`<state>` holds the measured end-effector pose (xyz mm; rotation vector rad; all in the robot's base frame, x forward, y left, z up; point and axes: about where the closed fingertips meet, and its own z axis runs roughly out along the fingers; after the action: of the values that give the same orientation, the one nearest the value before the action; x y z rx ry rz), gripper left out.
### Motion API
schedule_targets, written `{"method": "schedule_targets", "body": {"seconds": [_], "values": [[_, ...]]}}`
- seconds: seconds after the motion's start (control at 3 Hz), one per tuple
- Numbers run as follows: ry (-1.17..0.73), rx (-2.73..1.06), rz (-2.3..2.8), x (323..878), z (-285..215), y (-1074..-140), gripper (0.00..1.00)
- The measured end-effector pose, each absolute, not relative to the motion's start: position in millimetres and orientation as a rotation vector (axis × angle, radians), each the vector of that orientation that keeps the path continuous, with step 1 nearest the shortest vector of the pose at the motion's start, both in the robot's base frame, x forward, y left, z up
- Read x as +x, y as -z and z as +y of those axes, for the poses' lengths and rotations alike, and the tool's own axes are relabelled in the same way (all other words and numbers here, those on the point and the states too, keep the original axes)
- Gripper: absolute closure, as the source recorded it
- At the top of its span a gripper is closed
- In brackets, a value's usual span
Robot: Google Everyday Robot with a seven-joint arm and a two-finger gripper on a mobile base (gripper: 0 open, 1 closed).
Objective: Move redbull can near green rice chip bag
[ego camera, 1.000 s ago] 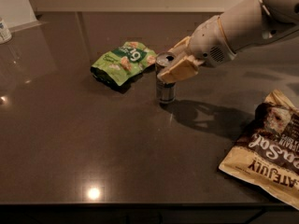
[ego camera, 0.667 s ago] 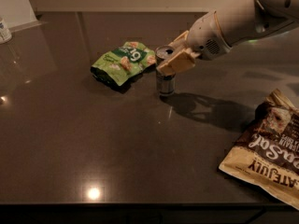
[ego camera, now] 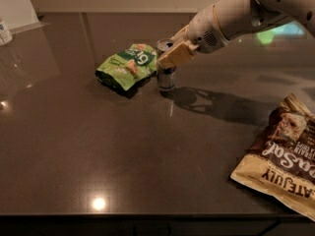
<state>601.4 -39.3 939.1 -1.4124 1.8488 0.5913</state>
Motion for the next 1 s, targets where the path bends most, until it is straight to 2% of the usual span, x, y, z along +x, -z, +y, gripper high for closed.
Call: {"method": "schedule_targets", "body": {"seconds": [0.33,1.0], "values": [[-0.615,-1.392,1.846,617.4,-31.0,-935.5,1.00],[-0.608,-1.379,1.871,642.6,-31.4,-928.2,0.59]]}}
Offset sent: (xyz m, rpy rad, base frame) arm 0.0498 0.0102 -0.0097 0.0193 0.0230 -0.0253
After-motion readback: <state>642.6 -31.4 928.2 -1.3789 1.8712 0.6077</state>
